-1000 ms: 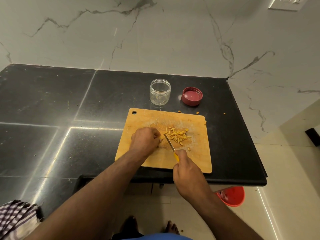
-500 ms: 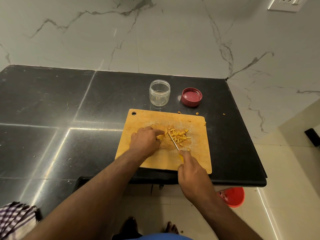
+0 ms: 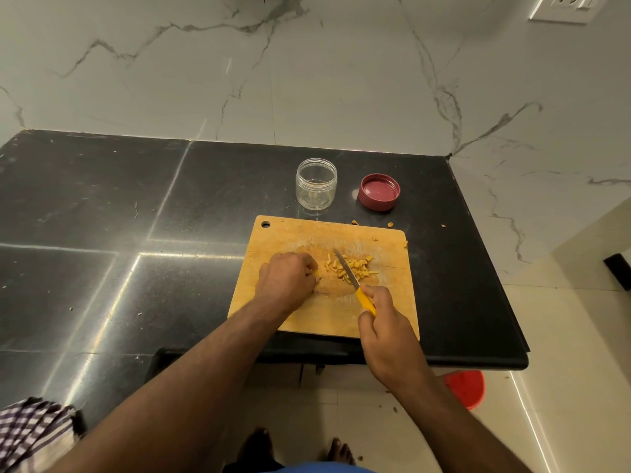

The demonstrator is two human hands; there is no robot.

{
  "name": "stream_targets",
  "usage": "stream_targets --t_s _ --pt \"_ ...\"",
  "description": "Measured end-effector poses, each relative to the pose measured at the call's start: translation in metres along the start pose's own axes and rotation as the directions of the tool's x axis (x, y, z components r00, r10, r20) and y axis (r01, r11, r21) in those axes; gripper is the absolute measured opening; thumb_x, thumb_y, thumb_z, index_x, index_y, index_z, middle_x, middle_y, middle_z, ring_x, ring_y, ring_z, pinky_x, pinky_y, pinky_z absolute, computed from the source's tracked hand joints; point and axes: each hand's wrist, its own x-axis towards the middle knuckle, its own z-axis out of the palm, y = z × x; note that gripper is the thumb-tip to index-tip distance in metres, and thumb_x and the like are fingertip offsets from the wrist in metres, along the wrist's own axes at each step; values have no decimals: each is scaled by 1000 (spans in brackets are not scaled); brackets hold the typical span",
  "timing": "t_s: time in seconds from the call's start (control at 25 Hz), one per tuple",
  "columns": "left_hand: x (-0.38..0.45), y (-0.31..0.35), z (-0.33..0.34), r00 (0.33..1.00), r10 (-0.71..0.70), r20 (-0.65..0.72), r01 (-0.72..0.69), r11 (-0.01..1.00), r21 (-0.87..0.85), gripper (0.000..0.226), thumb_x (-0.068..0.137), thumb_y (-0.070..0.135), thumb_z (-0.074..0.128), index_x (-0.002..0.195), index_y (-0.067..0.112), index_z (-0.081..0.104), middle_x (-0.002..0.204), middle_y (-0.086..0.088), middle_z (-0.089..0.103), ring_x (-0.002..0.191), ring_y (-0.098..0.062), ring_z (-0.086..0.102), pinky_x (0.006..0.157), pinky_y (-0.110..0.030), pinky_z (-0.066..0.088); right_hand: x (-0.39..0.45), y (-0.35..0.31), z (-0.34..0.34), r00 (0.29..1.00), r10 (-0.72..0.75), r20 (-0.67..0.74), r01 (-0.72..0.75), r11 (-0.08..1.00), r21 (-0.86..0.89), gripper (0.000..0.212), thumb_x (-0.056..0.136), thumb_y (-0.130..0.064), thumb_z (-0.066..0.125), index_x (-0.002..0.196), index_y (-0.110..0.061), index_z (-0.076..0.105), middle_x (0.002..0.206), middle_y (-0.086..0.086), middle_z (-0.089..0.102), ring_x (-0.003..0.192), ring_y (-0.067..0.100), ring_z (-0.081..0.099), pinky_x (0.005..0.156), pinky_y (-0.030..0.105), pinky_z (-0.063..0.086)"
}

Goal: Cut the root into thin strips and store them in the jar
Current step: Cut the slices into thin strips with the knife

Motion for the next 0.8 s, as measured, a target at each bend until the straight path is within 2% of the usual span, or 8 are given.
stream_targets --t_s 0.2,0.28,0.4,0.48,0.52,0.6,0.68,0.8 --pt "-1 -2 2 1000 0 -11 0 1000 -28 27 91 35 69 118 28 71 106 9 71 100 -16 62 89 -44 55 5 0 0 999 39 19 -41 997 68 28 102 -19 43 127 -33 43 72 -2 58 53 9 48 44 23 33" --pt "-4 0 0 1000 -3 -12 3 999 -34 31 91 33 69 122 29 68 103 10 71 100 -16 62 88 -44 55 7 1 3 993 112 43 -118 973 198 26 101 -16 45 121 -32 48 74 -2 57 51 10 46 45 26 34" --pt "-9 9 -8 998 4 -56 -8 998 -68 37 93 28 66 130 28 64 105 8 69 102 -16 59 90 -41 53 9 -4 3 945 281 170 -320 673 666 34 97 -6 44 122 -27 54 69 4 47 44 11 31 42 26 23" --pt "-11 24 -16 996 -33 -87 7 959 -284 29 95 21 61 123 23 69 106 3 72 90 -13 61 78 -31 53 10 -8 -3 925 290 247 -363 471 804 35 98 -5 43 123 -25 56 68 6 45 42 12 26 44 25 18" --pt "-10 31 -20 993 -104 -46 71 881 -468 24 95 17 60 115 20 72 103 -1 73 80 -13 61 69 -29 51 10 -9 -6 919 281 276 -374 402 836 34 98 -6 43 123 -24 57 68 6 45 42 12 25 44 24 17" --pt "-10 42 -29 952 -240 190 297 581 -758 21 93 8 59 105 15 75 103 -10 75 73 -13 54 58 -26 42 11 -10 -9 907 266 327 -399 292 869 33 99 -8 42 125 -21 58 68 6 45 40 11 25 43 21 17" --pt "-9 43 -34 887 -203 415 462 348 -816 28 91 3 52 107 10 73 103 -10 76 72 -12 51 57 -23 36 10 -8 -11 893 254 370 -423 199 884 32 100 -9 43 126 -19 58 68 6 45 38 9 25 40 18 18" --pt "-7 37 -34 838 -128 530 545 239 -804 29 94 7 50 116 8 69 92 -3 75 69 -7 53 58 -21 37 8 -5 -13 886 242 396 -437 149 887 32 100 -10 43 127 -19 59 68 6 45 38 8 26 38 18 21"
